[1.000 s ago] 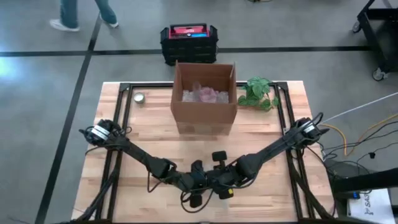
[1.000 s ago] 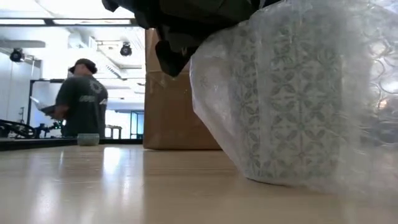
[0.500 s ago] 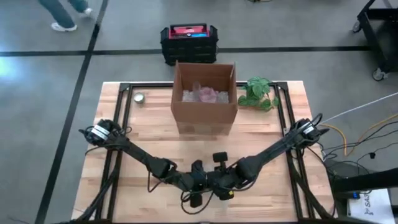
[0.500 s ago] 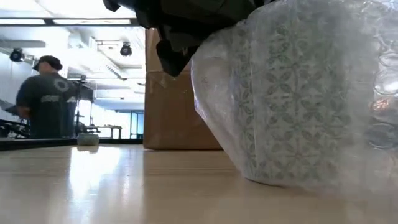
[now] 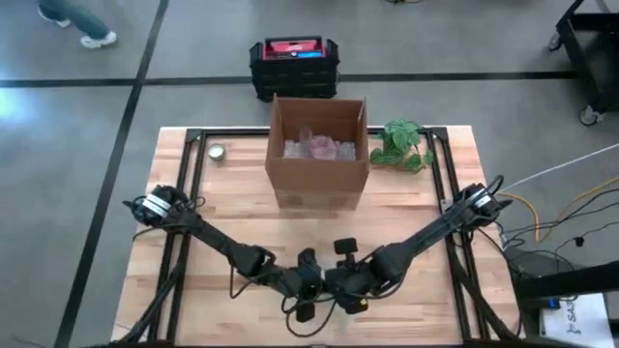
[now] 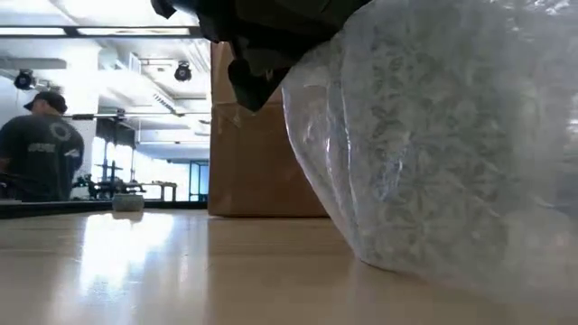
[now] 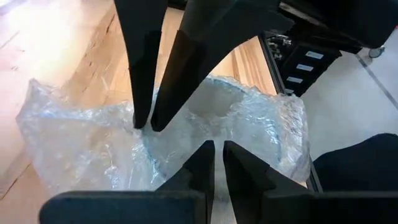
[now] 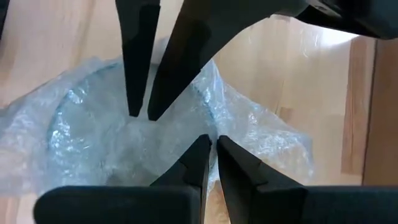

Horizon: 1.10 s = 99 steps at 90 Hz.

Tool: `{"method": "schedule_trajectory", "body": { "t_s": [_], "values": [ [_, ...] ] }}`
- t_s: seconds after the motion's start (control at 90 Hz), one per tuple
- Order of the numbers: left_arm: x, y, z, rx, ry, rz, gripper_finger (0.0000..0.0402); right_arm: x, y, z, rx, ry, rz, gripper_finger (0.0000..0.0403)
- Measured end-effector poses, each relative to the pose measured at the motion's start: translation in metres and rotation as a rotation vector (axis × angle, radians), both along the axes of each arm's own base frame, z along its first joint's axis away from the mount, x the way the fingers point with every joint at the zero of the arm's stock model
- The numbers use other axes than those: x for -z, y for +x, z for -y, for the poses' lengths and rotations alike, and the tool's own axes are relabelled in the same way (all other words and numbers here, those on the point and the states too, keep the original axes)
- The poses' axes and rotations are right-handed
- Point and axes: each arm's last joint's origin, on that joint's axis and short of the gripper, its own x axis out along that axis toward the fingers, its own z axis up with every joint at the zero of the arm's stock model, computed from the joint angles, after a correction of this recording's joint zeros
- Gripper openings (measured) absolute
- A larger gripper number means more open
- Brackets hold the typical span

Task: Wrap mug
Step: Wrap the white mug in bubble wrap

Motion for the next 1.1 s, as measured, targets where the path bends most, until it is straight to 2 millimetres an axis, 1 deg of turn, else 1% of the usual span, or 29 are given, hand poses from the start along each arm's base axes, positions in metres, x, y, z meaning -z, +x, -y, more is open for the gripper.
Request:
{"method": "schedule_trajectory", "body": {
  "t_s": [0.122,0.233,0.456,0.578,0.667,0.822,0.967,1.1],
  "values": [
    [0.0,0.0,0.0,0.0,0.0,0.0,0.0022,-0.004,-0.004,0.002,0.001,-0.015,-0.019,0.0018],
    [0.0,0.0,0.0,0.0,0.0,0.0,0.0022,-0.009,-0.005,0.003,0.001,-0.004,-0.001,0.0018],
    [0.0,0.0,0.0,0.001,0.0,0.0,0.0022,-0.008,-0.002,-0.004,-0.02,0.112,0.0,0.0018],
    [0.0,0.0,0.0,0.001,0.0,0.001,0.0022,0.009,-0.003,-0.003,-0.002,0.066,-0.031,0.0018],
    [0.0,0.0,0.0,-0.001,0.0,0.002,0.0023,0.022,0.001,-0.002,0.017,0.048,-0.042,0.0018],
    [-0.001,0.0,0.0,-0.001,-0.002,0.006,0.0023,0.042,0.006,-0.005,0.016,0.033,-0.064,0.0018],
    [0.0,0.0,0.0,0.003,-0.002,0.002,0.0023,0.054,0.011,-0.01,-0.009,0.077,-0.078,0.0018],
    [0.0,0.0,0.0,0.004,-0.002,0.002,0.0023,0.062,0.014,-0.013,-0.036,0.124,-0.089,0.0018]
  ]
}}
